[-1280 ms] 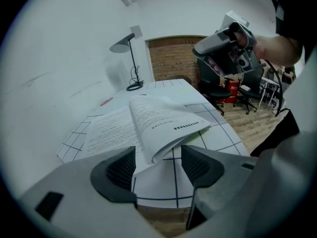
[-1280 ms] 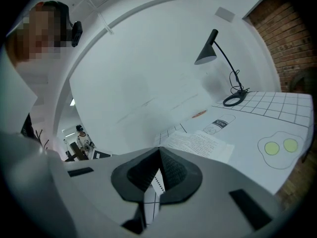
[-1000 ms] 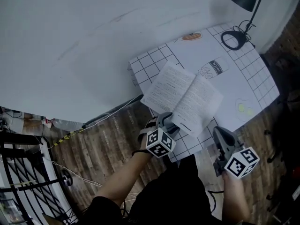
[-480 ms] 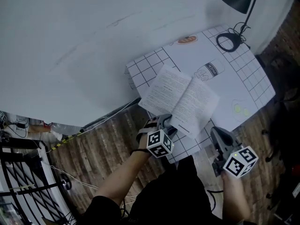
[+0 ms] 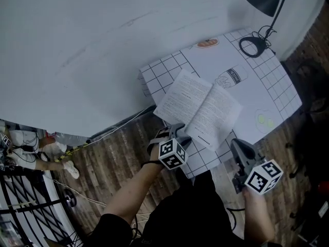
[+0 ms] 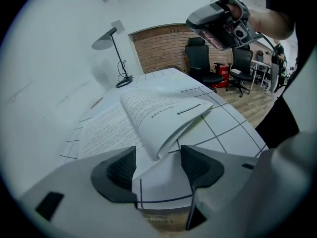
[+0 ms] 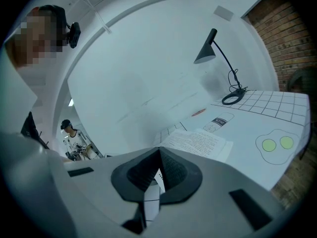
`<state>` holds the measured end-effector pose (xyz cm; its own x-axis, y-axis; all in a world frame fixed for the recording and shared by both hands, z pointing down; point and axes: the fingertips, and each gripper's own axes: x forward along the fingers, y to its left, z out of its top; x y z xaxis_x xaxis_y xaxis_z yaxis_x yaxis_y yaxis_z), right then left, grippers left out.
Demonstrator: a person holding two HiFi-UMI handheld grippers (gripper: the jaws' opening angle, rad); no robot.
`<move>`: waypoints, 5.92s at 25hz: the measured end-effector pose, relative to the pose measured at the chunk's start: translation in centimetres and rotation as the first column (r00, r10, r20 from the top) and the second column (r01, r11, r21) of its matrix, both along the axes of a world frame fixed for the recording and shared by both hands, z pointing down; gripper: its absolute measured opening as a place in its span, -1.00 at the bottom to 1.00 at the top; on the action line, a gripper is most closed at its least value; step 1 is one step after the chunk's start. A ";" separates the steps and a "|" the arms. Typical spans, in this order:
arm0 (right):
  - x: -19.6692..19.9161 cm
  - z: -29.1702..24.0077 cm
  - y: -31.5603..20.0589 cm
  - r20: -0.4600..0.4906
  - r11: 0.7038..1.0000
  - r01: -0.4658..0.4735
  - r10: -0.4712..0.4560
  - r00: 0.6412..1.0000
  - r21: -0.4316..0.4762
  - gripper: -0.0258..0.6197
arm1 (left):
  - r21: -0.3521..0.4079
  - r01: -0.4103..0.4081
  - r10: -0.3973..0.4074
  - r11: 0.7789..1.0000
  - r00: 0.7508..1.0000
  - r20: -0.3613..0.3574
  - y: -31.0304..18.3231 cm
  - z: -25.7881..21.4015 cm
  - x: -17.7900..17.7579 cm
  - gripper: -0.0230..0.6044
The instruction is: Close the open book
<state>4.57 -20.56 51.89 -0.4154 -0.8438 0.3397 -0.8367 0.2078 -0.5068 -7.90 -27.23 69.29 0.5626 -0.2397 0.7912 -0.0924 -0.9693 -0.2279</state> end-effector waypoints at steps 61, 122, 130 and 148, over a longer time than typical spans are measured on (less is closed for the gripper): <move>-1.9 0.9 -1.1 0.018 0.996 0.071 -0.070 0.997 -0.060 -0.93 | 0.085 0.210 -0.172 0.974 0.929 -0.328 -2.9 -8.2 0.3 -0.67; -3.9 -5.4 -4.4 -0.016 0.992 0.112 -0.111 0.994 0.060 -0.93 | -0.170 0.561 -0.583 0.810 0.744 -0.325 -6.4 -10.0 -11.4 -0.41; -6.0 -8.5 -3.8 -0.117 0.975 0.150 -0.133 0.984 0.161 -0.93 | -0.146 0.565 -0.565 0.812 0.700 -0.436 -4.4 -17.2 -12.6 -0.50; -2.6 -13.5 -4.3 -0.150 0.931 0.266 -0.234 0.961 0.252 -0.93 | -0.141 0.622 -0.588 0.770 0.606 -0.537 -2.2 -26.2 -7.9 -0.54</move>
<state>2.02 -24.82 38.38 -0.5956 -0.7840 0.1747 -0.7896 0.5317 -0.3063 -15.82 -29.43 43.10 0.5839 -0.7119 0.3902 -0.7722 -0.6353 -0.0034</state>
